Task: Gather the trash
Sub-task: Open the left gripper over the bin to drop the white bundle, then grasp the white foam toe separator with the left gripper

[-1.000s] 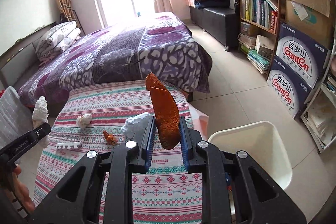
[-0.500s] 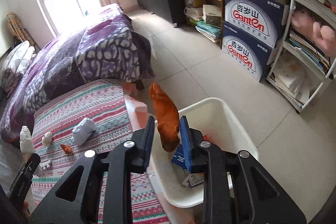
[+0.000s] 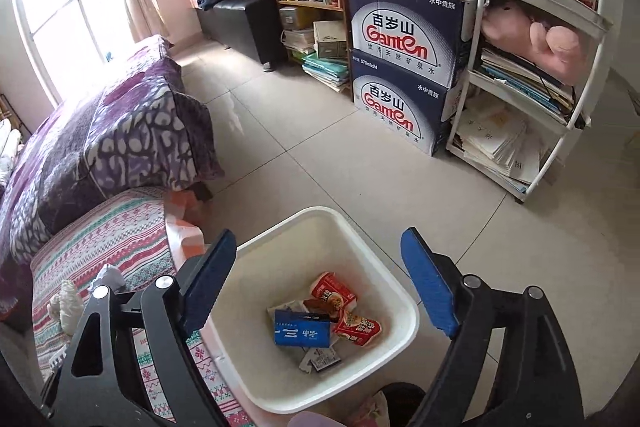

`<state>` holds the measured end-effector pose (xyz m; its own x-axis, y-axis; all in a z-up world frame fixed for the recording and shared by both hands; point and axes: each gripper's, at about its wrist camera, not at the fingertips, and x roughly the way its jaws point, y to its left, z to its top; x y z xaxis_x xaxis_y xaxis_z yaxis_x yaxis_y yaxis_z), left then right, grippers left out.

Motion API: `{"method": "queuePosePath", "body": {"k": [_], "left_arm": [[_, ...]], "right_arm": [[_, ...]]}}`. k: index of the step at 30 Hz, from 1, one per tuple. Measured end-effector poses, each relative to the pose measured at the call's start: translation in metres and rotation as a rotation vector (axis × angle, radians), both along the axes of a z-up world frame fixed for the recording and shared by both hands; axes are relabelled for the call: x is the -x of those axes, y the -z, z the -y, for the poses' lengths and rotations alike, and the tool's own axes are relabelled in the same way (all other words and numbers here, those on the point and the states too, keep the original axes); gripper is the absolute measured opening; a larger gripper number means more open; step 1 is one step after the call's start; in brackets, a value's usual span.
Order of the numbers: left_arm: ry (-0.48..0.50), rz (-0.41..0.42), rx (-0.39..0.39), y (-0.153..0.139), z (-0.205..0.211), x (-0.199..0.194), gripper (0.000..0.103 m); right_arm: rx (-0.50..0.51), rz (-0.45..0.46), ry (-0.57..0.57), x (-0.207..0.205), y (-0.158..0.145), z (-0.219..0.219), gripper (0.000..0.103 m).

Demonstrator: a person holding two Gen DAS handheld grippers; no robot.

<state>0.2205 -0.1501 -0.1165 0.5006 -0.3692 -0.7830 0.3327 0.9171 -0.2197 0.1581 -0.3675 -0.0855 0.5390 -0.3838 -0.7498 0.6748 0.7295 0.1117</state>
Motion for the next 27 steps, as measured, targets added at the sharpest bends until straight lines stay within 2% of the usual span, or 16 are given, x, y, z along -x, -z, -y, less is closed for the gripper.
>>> {"method": "queuePosePath", "body": {"k": [8, 12, 15, 19, 27], "left_arm": [[0.124, -0.080, 0.077, 0.016, 0.051, 0.008, 0.035], [0.153, -0.118, 0.116, 0.022, 0.063, 0.010, 0.065], [0.140, -0.109, 0.093, 0.022, 0.059, 0.007, 0.069], [0.029, -0.084, 0.035, 0.019, 0.028, -0.010, 0.075], [-0.323, -0.165, -0.048, 0.036, -0.091, -0.069, 0.077]], "right_arm": [[-0.016, 0.001, 0.075, 0.013, 0.002, 0.027, 0.084], [-0.043, 0.016, 0.124, 0.020, 0.003, 0.038, 0.090], [-0.088, 0.032, 0.145, 0.021, 0.006, 0.042, 0.095], [-0.131, 0.018, 0.106, 0.017, 0.012, 0.035, 0.096], [-0.159, -0.014, 0.012, -0.005, 0.019, 0.000, 0.096]]}}
